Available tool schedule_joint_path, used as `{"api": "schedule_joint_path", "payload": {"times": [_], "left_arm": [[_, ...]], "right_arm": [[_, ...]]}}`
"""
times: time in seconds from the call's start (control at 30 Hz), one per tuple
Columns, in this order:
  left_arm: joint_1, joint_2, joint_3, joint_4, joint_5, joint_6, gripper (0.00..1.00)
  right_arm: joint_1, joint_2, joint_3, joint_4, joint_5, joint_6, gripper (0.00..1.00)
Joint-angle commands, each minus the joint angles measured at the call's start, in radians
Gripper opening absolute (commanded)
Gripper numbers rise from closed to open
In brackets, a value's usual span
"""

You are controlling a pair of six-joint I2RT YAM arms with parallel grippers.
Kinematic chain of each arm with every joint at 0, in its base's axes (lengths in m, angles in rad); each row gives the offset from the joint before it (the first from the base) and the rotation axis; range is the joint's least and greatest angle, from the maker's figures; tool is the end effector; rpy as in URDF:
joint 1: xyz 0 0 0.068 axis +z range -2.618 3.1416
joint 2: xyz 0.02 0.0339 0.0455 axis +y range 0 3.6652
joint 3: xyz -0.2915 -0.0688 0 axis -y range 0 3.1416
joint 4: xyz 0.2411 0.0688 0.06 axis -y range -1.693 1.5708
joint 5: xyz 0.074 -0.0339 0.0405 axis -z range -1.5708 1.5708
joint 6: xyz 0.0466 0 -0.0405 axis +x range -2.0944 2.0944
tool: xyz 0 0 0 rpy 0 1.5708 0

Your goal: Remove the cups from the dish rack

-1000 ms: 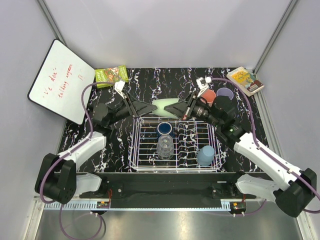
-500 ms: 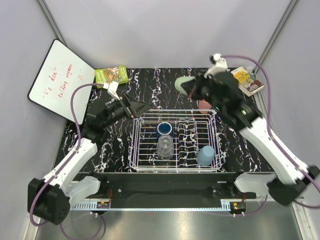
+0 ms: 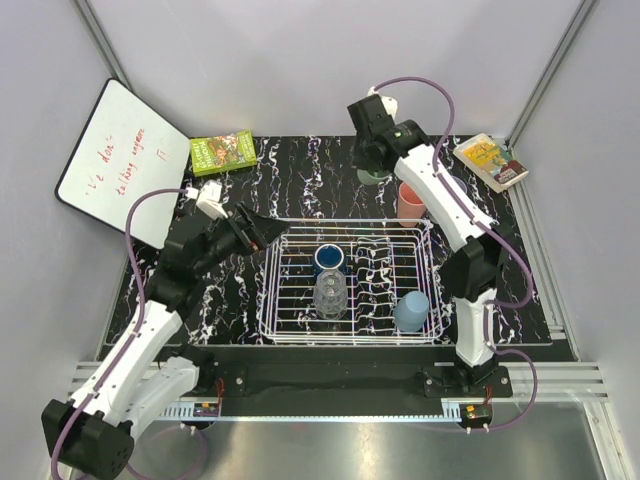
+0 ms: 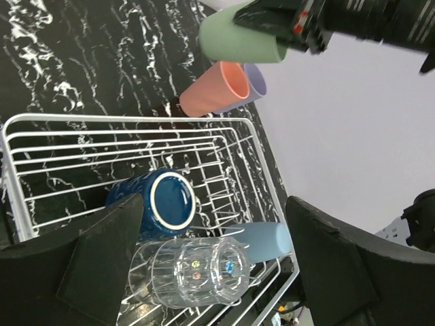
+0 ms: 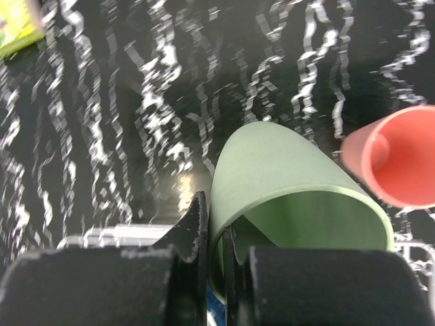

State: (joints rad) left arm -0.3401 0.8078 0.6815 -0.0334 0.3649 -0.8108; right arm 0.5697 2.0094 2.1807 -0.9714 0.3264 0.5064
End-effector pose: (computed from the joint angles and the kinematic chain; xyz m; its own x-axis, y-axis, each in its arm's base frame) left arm 0.1654 -0.0762 0.3346 -0.5699 -0.5166 -0.6390 0.3348 0.5642 -0.7547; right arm 0.3899 0.2320 0.3929 -0.6849 0.1069 -0.7208 0.0107 0.9906 0.1367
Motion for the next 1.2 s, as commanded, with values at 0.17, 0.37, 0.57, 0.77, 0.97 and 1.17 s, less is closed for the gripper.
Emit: {"api": "schedule_joint_path", "payload": {"times": [0.17, 0.37, 0.57, 0.77, 0.97, 1.17], "left_arm": [[0.003, 0.027, -0.011, -0.025, -0.024, 0.024, 0.89], [0.003, 0.054, -0.022, -0.013, -0.009, 0.021, 0.88], [0.003, 0.056, -0.026, -0.01, -0.007, 0.022, 0.89], [0.003, 0.07, -0.03, -0.008, 0.0, 0.019, 0.89], [0.003, 0.076, -0.04, -0.002, 0.005, 0.015, 0.89], [0.003, 0.077, -0.051, 0.001, 0.008, 0.013, 0.88]], "right_arm": [[-0.093, 0.153, 0.149, -0.145, -0.064, 0.029, 0.0], [-0.093, 0.21, 0.148, -0.141, -0.075, 0.014, 0.0], [-0.093, 0.256, 0.148, -0.145, -0.067, 0.015, 0.0], [-0.094, 0.296, 0.117, -0.153, -0.079, 0.012, 0.0], [-0.094, 0.321, 0.087, -0.151, -0.087, 0.009, 0.0], [-0.094, 0.351, 0.061, -0.145, -0.116, 0.001, 0.0]]}}
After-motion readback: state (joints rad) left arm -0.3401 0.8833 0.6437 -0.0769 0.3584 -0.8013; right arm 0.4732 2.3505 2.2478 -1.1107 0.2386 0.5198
